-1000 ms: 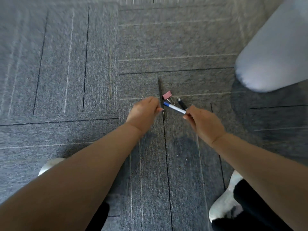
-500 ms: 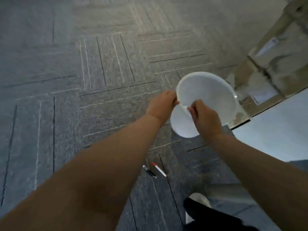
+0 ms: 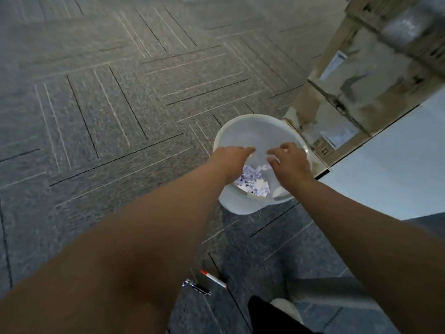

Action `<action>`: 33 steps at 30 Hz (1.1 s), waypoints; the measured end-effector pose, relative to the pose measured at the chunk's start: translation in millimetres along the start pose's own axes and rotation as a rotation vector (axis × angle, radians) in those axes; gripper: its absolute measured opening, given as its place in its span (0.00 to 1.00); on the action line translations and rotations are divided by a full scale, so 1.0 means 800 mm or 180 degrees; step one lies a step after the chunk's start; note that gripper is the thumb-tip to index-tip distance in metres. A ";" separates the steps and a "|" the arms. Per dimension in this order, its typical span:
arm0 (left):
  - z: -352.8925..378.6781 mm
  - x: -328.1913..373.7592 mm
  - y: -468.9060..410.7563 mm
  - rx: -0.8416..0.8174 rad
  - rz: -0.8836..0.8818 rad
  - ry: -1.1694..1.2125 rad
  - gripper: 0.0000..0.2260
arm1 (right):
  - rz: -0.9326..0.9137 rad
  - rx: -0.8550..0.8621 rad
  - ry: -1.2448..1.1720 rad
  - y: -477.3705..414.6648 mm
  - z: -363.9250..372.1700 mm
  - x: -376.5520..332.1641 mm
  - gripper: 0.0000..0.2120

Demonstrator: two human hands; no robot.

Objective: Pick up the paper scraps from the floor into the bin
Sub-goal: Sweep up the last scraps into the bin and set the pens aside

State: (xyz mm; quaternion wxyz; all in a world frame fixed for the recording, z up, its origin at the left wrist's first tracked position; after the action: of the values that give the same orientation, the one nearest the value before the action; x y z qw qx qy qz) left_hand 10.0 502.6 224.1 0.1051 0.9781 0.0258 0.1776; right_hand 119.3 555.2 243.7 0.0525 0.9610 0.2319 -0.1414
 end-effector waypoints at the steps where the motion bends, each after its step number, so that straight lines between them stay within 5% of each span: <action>1: 0.009 0.000 0.001 -0.0152 0.0032 -0.0201 0.25 | 0.0101 -0.0138 0.0176 0.002 0.010 0.009 0.17; 6: 0.018 -0.003 0.020 -0.0186 0.0171 -0.0462 0.25 | -0.0136 -0.0179 0.0361 0.023 0.025 0.004 0.25; 13: -0.017 -0.045 0.118 0.1167 0.0264 -0.0418 0.17 | -0.1465 0.0526 -0.0231 0.068 0.012 -0.099 0.16; 17: 0.004 -0.109 0.184 0.1181 -0.0123 -0.0407 0.15 | -0.2089 0.0425 -0.0519 0.101 0.046 -0.175 0.14; 24: 0.132 -0.203 0.271 0.0669 -0.0904 -0.0319 0.10 | -0.2466 -0.0583 -0.0620 0.161 0.202 -0.218 0.11; 28: 0.248 -0.246 0.314 0.0050 -0.1791 0.0178 0.14 | -0.2035 -0.1528 -0.0163 0.197 0.315 -0.163 0.06; 33: 0.355 -0.264 0.345 -0.0287 -0.2317 0.0669 0.16 | -0.1192 -0.2515 0.0725 0.251 0.412 -0.065 0.15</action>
State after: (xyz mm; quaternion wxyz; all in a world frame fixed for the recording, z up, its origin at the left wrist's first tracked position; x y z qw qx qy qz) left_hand -83.9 158.9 -48.9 0.2010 0.8758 0.3744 0.2290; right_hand 85.6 299.8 -48.4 0.3629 0.8182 0.4422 0.0576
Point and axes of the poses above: each hand's wrist, its own y-axis away from the middle knuckle, its own z-axis out of the palm, x = y × z, the point moved 10 cm from there along -y, towards the middle knuckle, and after that the axes turned 2 degrees about -y, right-handed, at the moved point
